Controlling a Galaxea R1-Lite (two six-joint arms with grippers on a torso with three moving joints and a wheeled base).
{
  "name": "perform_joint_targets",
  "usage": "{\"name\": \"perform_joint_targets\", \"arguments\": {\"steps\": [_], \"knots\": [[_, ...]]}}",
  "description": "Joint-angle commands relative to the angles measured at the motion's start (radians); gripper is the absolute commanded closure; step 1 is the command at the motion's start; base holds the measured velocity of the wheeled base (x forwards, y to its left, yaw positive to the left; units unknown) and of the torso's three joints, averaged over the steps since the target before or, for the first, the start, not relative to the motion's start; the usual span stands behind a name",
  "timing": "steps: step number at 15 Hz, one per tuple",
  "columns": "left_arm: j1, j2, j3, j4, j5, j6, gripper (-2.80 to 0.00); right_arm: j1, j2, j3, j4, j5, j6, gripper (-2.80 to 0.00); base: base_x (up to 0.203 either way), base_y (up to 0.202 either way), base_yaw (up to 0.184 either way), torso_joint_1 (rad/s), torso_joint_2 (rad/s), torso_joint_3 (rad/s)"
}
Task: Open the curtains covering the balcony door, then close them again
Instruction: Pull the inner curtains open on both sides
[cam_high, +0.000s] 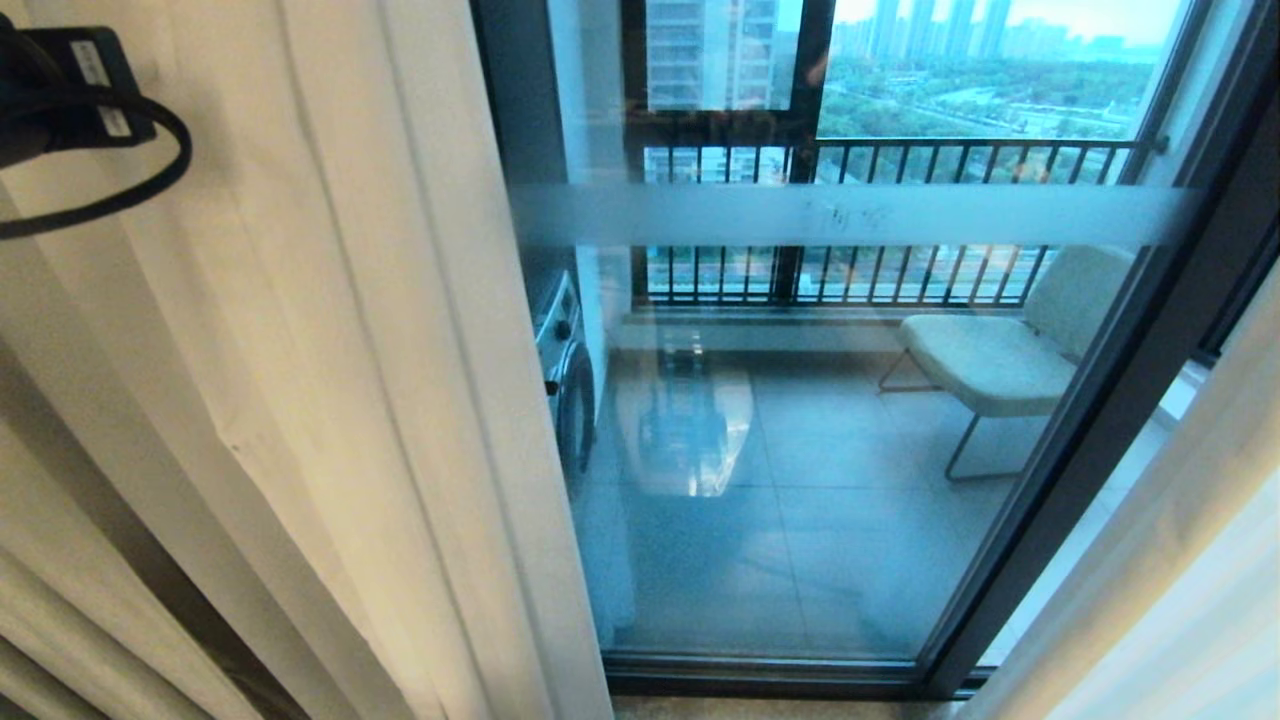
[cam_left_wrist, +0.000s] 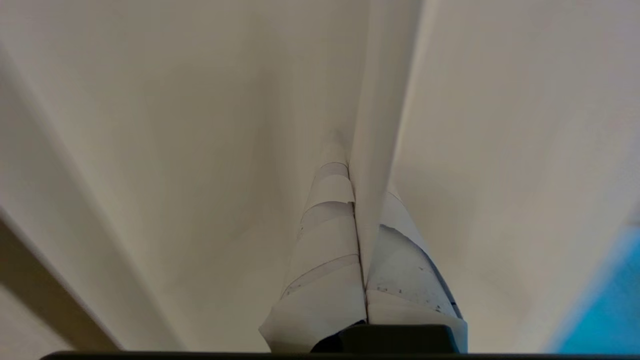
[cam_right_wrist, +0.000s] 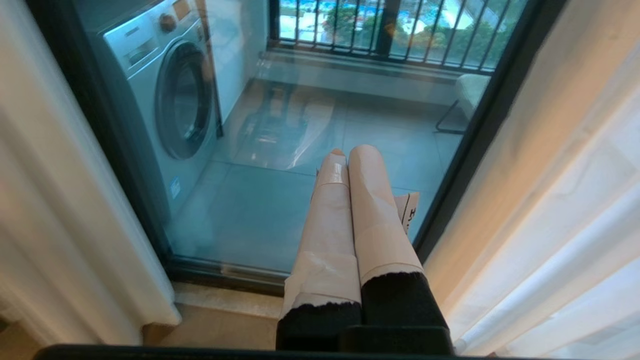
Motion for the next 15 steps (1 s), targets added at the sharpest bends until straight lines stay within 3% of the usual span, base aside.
{"name": "perform_joint_targets", "arguments": {"steps": [1, 15], "knots": [[0.002, 0.003, 0.002, -0.002, 0.000, 0.001, 0.00, 0.000, 0.000, 0.000, 0.000, 0.000, -0.001, 0.00, 0.000, 0.000, 0.000, 0.000, 0.00, 0.000], [0.001, 0.003, 0.000, -0.007, -0.015, 0.004, 0.00, 0.000, 0.000, 0.000, 0.000, 0.000, -0.001, 0.00, 0.000, 0.000, 0.000, 0.000, 0.00, 0.000]]}}
